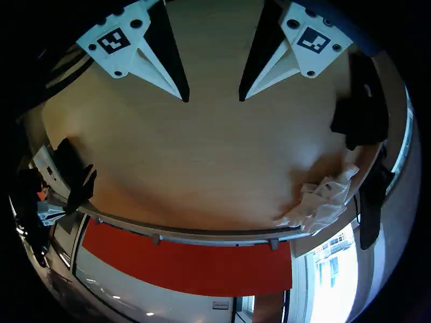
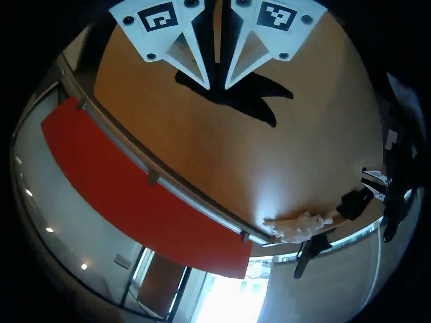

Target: Fold towel

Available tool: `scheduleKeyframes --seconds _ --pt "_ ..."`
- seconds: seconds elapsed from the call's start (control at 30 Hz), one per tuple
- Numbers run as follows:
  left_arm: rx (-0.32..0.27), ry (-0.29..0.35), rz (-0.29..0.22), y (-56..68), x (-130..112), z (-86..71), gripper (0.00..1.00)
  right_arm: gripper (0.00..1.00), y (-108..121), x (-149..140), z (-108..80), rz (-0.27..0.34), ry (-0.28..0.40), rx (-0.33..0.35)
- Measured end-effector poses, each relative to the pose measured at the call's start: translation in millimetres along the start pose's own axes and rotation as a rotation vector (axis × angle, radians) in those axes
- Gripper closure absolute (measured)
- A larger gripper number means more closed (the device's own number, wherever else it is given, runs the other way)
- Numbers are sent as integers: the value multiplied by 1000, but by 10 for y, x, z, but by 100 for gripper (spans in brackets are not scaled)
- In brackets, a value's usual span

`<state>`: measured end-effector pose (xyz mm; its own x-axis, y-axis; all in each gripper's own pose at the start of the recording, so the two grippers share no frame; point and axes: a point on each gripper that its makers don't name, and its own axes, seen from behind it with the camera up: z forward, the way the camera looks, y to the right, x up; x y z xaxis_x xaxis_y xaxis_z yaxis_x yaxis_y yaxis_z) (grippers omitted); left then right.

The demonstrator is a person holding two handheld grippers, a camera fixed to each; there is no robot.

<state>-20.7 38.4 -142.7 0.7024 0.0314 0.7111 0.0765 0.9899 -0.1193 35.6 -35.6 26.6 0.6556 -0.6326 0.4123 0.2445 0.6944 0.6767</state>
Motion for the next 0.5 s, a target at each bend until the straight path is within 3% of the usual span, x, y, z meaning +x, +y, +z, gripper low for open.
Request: scheduleKeyframes --seconds 0.5 --pt "9 -7 17 59 23 2 33 96 723 -309 -114 19 -55 -72"
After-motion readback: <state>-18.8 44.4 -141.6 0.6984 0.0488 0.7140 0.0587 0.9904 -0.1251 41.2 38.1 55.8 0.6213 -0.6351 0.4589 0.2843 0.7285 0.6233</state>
